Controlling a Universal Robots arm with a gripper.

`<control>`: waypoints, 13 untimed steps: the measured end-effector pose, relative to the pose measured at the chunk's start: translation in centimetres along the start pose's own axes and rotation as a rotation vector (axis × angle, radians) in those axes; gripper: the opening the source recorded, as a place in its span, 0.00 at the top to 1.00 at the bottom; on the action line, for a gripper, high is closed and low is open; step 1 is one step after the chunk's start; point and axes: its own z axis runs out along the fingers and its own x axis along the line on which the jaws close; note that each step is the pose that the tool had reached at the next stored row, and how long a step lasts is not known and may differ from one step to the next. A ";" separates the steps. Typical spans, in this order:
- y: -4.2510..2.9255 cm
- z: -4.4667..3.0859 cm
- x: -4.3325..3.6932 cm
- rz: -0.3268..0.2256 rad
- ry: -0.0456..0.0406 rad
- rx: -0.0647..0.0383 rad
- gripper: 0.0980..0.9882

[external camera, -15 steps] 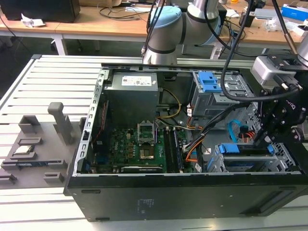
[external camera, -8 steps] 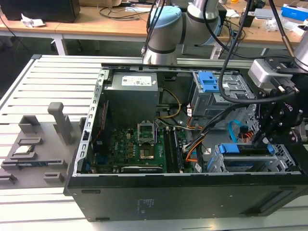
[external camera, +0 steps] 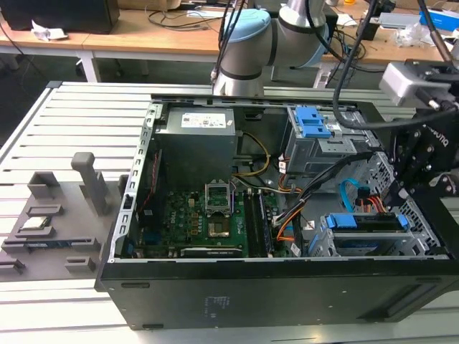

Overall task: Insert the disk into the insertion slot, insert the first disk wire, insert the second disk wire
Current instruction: 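Insert the first disk wire, then insert the second disk wire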

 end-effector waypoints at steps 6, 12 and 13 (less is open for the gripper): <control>0.10 -2.36 -0.21 0.000 0.0000 0.000 0.99; 0.10 -2.38 -0.21 0.000 -0.0001 0.000 0.99; 0.10 -2.38 -0.21 0.000 -0.0001 0.000 0.99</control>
